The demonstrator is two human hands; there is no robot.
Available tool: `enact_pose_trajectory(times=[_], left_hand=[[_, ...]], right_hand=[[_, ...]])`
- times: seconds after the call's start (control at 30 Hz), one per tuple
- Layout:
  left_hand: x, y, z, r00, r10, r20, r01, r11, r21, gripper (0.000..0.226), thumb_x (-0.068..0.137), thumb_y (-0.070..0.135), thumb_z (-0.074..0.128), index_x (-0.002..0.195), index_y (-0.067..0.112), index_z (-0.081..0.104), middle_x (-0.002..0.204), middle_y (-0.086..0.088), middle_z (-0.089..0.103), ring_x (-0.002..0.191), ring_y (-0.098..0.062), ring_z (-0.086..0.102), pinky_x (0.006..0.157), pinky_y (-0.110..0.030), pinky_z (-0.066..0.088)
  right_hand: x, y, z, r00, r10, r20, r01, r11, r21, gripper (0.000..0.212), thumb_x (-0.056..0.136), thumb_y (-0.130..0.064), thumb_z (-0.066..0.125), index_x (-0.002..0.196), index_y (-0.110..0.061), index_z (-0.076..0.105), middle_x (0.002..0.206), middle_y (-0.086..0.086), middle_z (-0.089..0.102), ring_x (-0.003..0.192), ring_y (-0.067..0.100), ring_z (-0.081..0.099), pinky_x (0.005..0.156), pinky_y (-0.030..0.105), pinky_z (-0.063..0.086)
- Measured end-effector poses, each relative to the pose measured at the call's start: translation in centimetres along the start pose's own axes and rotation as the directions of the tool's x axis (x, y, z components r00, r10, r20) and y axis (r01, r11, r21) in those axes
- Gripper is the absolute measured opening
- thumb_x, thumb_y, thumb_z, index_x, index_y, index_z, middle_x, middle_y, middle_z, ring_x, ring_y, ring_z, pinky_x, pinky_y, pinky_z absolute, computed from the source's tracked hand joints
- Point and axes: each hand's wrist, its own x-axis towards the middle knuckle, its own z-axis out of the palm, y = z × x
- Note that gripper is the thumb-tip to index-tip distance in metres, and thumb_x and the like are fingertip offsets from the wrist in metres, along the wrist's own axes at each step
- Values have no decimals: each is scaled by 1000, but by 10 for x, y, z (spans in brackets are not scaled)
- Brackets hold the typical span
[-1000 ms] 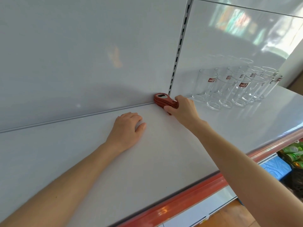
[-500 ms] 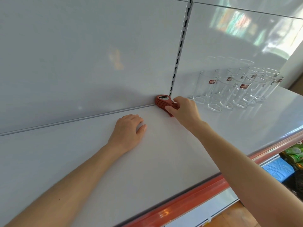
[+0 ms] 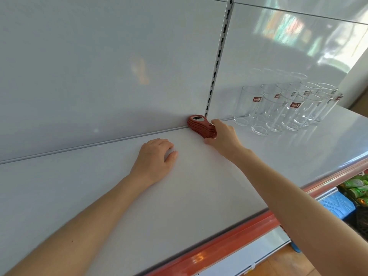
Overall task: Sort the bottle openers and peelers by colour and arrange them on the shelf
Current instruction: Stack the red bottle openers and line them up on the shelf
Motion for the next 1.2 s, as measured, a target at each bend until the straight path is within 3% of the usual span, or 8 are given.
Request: enact_pose_trajectory(times=[0.3, 0.37, 0.47, 0.6, 0.77, 1.0, 1.1, 1.2], left_hand=[[-1, 0, -1, 1000, -11, 6, 11, 1000, -3, 64, 77, 51, 28, 107, 6, 64, 113, -9, 63, 113, -25, 52, 97, -32, 33], [-1, 0, -1, 1000, -4, 8, 4, 1000, -4, 69, 75, 54, 25, 106, 7, 64, 112, -9, 63, 112, -25, 52, 96, -33, 34], [-1, 0, -1, 1000, -20, 21, 20, 1000, 1, 56, 79, 44, 34, 108, 6, 63, 115, -9, 62, 115, -26, 51, 98, -32, 33], [0, 1, -1, 999, -15, 28, 15, 1000, 5, 59, 78, 46, 32, 110, 7, 63, 117, -8, 62, 117, -25, 50, 99, -31, 32], [-1, 1, -2, 1000, -3, 18, 3, 1000, 7, 74, 72, 56, 21, 108, 7, 64, 114, -8, 63, 114, -25, 52, 97, -32, 34], [0, 1, -1, 999, -13, 30, 12, 1000, 19, 55, 79, 44, 34, 108, 8, 63, 115, -7, 62, 114, -25, 51, 98, -32, 33], [0, 1, -2, 1000, -4, 22, 4, 1000, 19, 67, 75, 55, 25, 106, 8, 64, 113, -7, 63, 113, -25, 52, 97, -32, 34], [0, 1, -2, 1000, -4, -10, 4, 1000, -7, 71, 72, 55, 20, 98, 7, 65, 104, -8, 65, 107, -26, 55, 93, -32, 36]], right_hand=[[2, -3, 5, 998, -9, -61, 2, 994, -108, 25, 82, -10, 56, 103, 1, 50, 101, 20, 60, 92, 35, 52, 63, 28, 27], [2, -3, 4, 998, -4, -62, -2, 996, -93, 25, 83, -15, 58, 102, -1, 51, 96, 19, 59, 87, 33, 51, 63, 29, 28], [0, -4, 2, 993, 4, -116, -7, 1000, -22, 27, 85, -29, 58, 96, -6, 53, 84, 11, 56, 79, 30, 48, 61, 32, 32], [-4, -6, 2, 976, -60, -209, 68, 997, 30, 23, 92, -24, 50, 106, -13, 65, 91, 12, 66, 88, 31, 55, 67, 31, 35], [-6, -4, 2, 969, -87, -231, 102, 993, 53, 23, 92, -18, 48, 102, -11, 68, 87, 13, 67, 83, 29, 56, 66, 31, 32], [-7, -7, 0, 975, -78, -207, 94, 993, 72, 22, 91, -16, 49, 100, -12, 69, 87, 12, 68, 81, 27, 55, 69, 31, 36], [-7, -8, -2, 979, -67, -192, 83, 994, 74, 21, 90, -16, 50, 100, -11, 69, 88, 11, 68, 81, 26, 55, 66, 28, 34], [-9, -11, -6, 987, -62, -151, 69, 997, 43, 22, 91, -21, 50, 103, -15, 67, 96, 10, 67, 91, 29, 58, 75, 33, 44]])
